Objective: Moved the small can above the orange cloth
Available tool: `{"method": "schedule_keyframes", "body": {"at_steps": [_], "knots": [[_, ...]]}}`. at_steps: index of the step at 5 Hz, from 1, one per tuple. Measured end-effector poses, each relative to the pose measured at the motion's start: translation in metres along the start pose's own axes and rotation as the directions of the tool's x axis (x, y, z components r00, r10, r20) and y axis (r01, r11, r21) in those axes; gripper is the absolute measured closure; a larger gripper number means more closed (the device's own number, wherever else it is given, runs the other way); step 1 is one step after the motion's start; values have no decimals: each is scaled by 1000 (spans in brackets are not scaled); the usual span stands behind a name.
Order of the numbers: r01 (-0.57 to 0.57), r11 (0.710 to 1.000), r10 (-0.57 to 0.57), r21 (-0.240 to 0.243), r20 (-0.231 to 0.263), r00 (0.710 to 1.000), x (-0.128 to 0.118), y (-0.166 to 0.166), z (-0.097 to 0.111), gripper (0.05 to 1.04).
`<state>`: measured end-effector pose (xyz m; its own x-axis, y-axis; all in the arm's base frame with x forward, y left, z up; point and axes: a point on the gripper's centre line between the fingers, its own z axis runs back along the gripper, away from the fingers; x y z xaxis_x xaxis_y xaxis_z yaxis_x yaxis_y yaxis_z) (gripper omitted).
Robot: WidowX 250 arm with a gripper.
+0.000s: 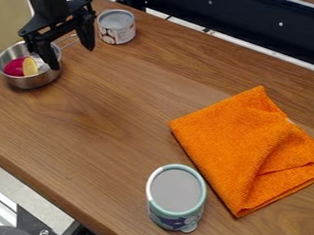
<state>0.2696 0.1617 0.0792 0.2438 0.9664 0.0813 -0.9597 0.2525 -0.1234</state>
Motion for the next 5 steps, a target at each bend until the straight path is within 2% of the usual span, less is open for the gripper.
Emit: {"method": "schedule_keyframes", "body": {"at_steps": [1, 2, 3, 4, 5], "knots": [[-4, 1000, 4, 16, -17, 1000, -2, 2, -7, 86], [-63, 998, 63, 19, 0, 998, 8, -11, -6, 86], [-119, 993, 119, 9, 11, 993, 29, -31, -2, 86], [-166, 985, 170, -57, 69, 983, 53, -54, 11, 86], [-224, 971, 232, -86, 104, 967, 76, -75, 5, 86]]}}
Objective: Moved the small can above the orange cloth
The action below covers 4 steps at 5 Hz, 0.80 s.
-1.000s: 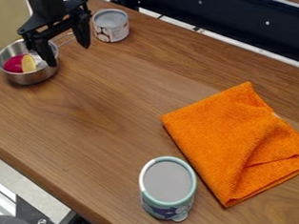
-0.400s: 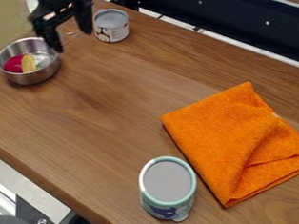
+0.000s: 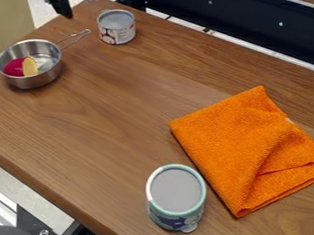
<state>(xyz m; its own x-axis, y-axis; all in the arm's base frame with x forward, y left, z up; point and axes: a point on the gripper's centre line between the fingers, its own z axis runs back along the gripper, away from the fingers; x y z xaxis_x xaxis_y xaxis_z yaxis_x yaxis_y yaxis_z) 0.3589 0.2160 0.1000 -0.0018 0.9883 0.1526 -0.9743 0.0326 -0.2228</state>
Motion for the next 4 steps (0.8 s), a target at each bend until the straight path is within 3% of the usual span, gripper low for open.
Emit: {"method": "schedule_keyframes", "body": {"at_steps": [2, 4], "knots": [[-50, 990, 58, -134, 54, 997, 16, -30, -11, 86], [-109, 988, 125, -111, 145, 981, 34, -58, -30, 86]]}}
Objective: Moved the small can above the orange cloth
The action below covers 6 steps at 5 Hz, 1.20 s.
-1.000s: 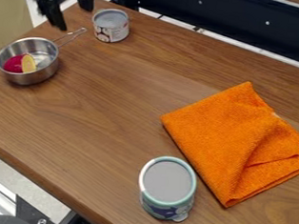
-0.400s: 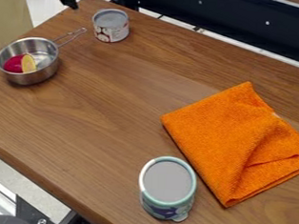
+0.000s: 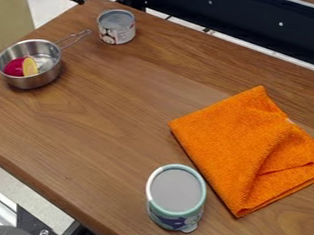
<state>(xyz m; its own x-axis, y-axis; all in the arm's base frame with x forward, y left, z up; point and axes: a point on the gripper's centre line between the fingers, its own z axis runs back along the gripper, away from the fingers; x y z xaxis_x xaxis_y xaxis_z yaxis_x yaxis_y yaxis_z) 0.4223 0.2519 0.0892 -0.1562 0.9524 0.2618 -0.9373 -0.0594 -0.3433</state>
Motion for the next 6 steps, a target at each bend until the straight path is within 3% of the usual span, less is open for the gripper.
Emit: {"method": "schedule_keyframes", "body": {"at_steps": [3, 4, 5, 6], "knots": [[-7, 998, 1, 68, 90, 996, 4, -12, -28, 86], [-8, 997, 0, 78, 107, 994, 9, -14, -29, 86], [4, 996, -12, 92, 89, 996, 9, -16, -26, 86], [30, 993, -42, 114, 113, 993, -1, -7, -40, 86]]}}
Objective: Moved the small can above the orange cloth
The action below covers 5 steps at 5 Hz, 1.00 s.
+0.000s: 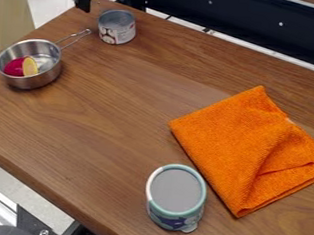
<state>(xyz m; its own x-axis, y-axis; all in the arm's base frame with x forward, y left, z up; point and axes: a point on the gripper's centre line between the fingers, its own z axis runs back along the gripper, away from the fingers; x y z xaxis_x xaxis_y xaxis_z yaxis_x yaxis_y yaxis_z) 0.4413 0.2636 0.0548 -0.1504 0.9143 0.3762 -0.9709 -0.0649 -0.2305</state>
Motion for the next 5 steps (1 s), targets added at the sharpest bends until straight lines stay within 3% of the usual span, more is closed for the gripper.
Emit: {"method": "schedule_keyframes", "body": {"at_steps": [2, 5], "knots": [[10, 1000, -10, 22, 3, 1000, -12, 6, -8, 86], [6, 996, 4, 94, -102, 995, -36, 7, 9, 86]]}}
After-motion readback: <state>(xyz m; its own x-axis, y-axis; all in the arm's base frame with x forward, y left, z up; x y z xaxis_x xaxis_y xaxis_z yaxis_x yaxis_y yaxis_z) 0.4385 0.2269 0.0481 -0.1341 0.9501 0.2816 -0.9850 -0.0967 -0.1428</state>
